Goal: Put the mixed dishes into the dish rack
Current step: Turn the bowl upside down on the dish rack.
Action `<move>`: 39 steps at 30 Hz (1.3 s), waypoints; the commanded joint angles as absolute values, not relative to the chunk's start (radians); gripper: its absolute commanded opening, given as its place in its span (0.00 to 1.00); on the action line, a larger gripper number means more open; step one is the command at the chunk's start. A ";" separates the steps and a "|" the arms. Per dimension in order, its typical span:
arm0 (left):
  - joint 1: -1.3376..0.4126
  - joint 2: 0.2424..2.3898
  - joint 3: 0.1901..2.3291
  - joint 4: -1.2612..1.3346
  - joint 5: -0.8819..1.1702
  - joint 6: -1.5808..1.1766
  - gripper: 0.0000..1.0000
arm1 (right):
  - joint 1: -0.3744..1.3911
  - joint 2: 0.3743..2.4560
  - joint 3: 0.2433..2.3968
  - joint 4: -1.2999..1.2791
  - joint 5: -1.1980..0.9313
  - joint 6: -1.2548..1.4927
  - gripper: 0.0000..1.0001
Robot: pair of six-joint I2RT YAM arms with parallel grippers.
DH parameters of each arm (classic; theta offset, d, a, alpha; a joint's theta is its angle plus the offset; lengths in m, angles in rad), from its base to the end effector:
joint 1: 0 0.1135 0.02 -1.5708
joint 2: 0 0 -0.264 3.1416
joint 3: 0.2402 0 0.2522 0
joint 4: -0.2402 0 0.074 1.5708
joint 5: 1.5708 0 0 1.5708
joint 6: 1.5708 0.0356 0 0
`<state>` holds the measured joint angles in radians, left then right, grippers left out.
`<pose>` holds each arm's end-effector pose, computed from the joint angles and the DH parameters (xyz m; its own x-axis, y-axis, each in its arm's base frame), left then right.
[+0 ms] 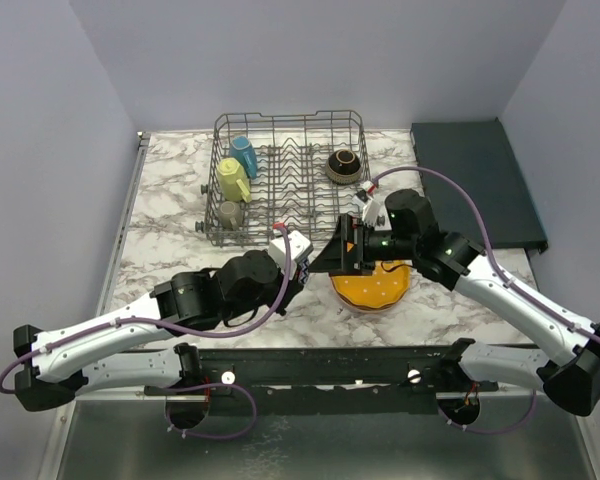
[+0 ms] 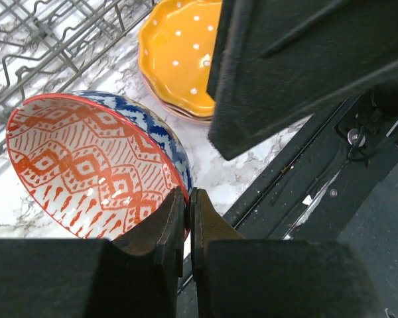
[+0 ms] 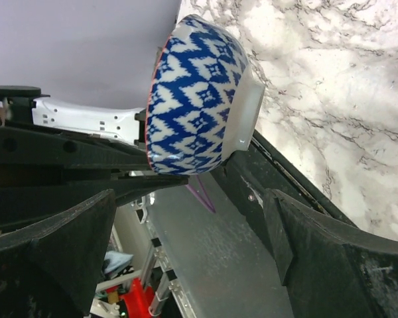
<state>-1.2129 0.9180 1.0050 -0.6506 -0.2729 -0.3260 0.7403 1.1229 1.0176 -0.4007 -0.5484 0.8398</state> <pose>0.0755 -0.1746 0.3464 -0.4406 0.2977 -0.8469 0.7189 0.6820 -0.1343 0.1697 0.1802 0.3348 -0.9181 0.0218 -0.3958 -0.3426 0.4587 0.8199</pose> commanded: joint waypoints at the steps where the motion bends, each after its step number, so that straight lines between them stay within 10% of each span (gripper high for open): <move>1: -1.217 0.881 0.993 -0.539 -0.245 -0.242 0.00 | 0.740 1.147 1.017 -0.336 -0.571 0.906 1.00; 39: -1.218 0.859 0.942 -0.439 -0.255 -0.253 0.00 | 0.740 1.256 1.037 -0.200 -0.628 0.972 0.89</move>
